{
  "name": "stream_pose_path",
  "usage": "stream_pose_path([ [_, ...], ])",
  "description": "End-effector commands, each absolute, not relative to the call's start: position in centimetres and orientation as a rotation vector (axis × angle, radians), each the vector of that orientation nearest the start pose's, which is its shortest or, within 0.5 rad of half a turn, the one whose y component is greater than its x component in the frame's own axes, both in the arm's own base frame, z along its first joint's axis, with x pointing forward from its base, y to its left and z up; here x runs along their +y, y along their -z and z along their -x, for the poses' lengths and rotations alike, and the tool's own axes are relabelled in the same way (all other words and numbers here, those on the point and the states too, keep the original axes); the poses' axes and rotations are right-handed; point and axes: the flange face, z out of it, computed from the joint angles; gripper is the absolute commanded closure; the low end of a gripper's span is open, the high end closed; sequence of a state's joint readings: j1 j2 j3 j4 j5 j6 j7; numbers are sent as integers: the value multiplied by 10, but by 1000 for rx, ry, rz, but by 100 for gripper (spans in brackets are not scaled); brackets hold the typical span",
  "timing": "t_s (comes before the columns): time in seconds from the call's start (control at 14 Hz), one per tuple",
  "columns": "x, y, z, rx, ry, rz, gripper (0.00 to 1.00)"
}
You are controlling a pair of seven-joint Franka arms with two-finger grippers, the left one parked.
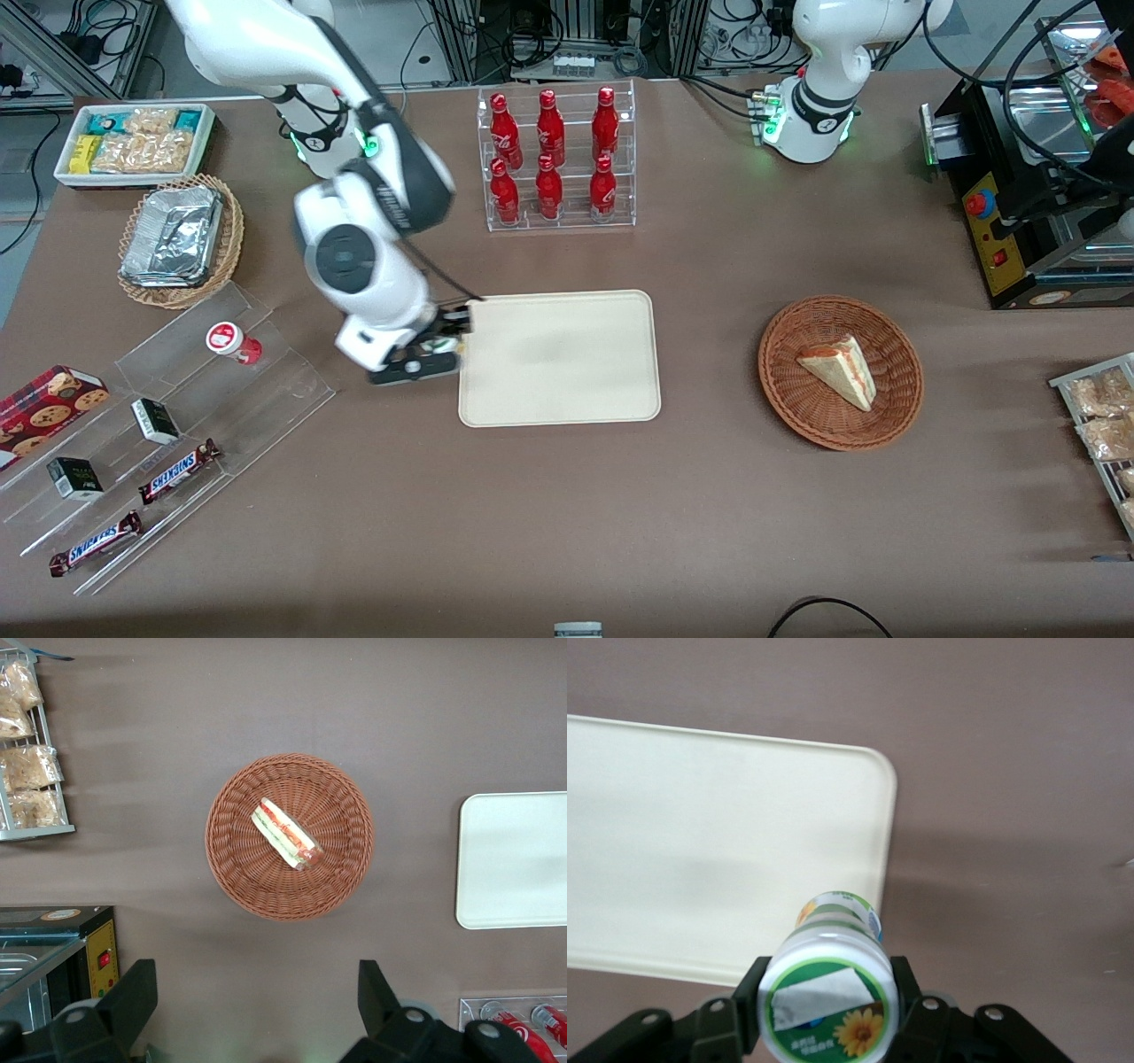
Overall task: Place green gum on tray
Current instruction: 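Carry the gum bottle with the right gripper over the cream tray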
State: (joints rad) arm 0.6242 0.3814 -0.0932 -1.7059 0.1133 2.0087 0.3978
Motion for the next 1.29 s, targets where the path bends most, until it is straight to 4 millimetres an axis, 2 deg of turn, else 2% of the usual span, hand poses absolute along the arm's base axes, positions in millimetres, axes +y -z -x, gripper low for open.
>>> stream_pose_path([
  [0.0, 377, -350, -560, 3, -124, 3108, 100],
  [0.21, 415, -327, -552, 80, -97, 3111, 100],
  [0.64, 464, -292, -542, 193, -32, 3089, 100],
  [1.07, 485, -263, -532, 200, -18, 3091, 100],
  [1.21, 487, -252, -531, 202, -20, 3094, 100],
])
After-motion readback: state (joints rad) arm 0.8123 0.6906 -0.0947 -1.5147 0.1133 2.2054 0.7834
